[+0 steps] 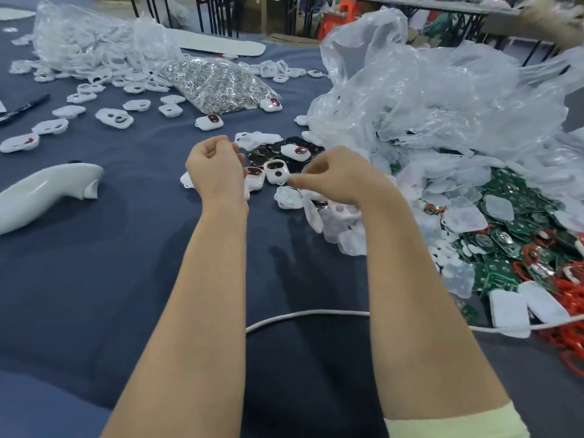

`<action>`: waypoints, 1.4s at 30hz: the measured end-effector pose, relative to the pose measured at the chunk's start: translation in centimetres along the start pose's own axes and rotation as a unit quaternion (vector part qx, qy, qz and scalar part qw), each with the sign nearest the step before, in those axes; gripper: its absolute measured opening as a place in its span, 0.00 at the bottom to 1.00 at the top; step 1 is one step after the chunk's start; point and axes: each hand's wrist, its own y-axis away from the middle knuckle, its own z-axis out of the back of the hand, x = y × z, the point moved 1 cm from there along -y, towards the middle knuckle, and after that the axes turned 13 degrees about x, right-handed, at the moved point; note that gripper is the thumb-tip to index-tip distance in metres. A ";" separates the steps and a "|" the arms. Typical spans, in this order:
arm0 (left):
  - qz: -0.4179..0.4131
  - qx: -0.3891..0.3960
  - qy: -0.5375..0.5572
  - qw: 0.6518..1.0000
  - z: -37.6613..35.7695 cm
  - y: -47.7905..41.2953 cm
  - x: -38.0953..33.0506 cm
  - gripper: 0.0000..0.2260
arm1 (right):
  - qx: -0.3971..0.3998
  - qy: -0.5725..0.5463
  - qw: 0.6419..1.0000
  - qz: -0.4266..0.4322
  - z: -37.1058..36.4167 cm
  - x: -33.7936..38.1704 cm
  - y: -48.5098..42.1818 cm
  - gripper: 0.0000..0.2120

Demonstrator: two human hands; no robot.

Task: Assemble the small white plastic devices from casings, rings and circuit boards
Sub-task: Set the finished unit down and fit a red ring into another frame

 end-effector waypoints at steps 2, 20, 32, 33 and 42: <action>-0.001 -0.015 0.013 1.000 0.4 -1.1 -0.6 0.05 | -0.070 -0.024 0.997 0.011 -0.9 1.5 -2.4 0.10; 0.052 -0.192 0.097 0.975 4.7 -18.1 -4.4 0.14 | 0.036 0.028 0.989 0.139 -7.3 15.6 -25.8 0.26; 0.097 -0.136 0.048 0.985 6.1 -20.6 -4.0 0.12 | -0.033 -0.025 0.992 0.119 -7.5 17.0 -27.8 0.05; 0.106 -0.108 0.048 0.987 5.6 -20.2 -4.2 0.09 | -0.053 -0.042 0.989 0.134 -6.4 16.8 -26.8 0.05; 0.066 0.122 0.076 0.987 -5.6 -8.7 -3.2 0.05 | -0.155 -0.017 0.980 0.124 2.8 6.7 -10.1 0.11</action>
